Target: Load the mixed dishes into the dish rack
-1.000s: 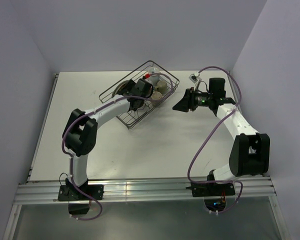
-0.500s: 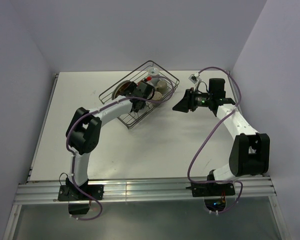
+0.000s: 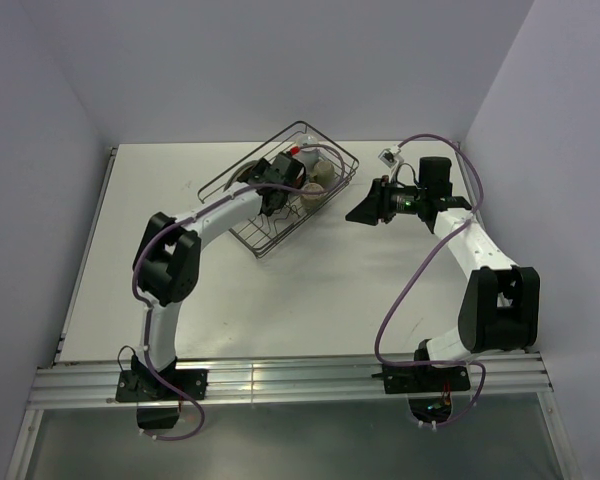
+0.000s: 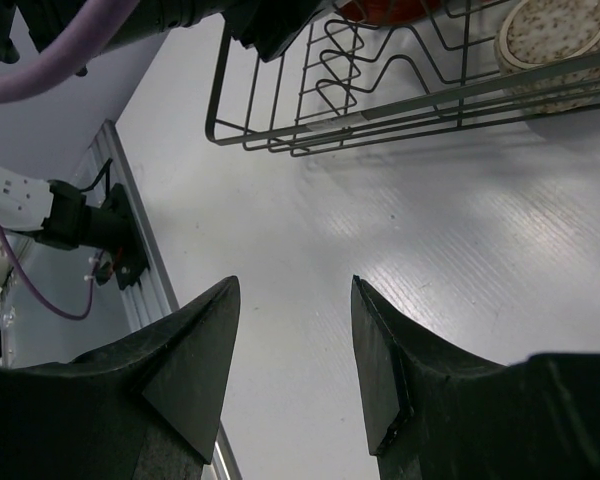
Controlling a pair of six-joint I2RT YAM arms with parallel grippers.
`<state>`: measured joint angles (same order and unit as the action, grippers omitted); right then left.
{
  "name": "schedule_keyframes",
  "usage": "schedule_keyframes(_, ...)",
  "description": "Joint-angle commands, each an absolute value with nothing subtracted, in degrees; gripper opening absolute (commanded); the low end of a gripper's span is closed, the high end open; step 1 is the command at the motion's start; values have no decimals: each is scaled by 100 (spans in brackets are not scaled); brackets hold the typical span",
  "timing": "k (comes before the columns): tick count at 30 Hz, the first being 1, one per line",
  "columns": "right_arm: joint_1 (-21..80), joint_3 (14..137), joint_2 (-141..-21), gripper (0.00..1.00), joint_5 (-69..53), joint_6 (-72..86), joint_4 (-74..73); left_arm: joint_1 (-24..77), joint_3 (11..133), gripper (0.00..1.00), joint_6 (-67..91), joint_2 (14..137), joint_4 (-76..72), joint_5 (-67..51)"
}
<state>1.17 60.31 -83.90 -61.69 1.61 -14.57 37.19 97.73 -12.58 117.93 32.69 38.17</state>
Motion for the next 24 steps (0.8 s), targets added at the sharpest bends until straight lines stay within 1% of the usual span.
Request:
schedule_keyframes(1,53,5968,-8218,56,-6398,158,-1178,3674,10177,40,-976,11839,3111,3454)
schedule_keyframes(16,44,5941,-8121,56,-6680,255,-1081,3639,10388,43,-844,12076,3340,3393)
schedule_keyframes(24,44,5941,-8103,56,-6750,246,-1055,3665,10441,48,-931,12181,3419,3357)
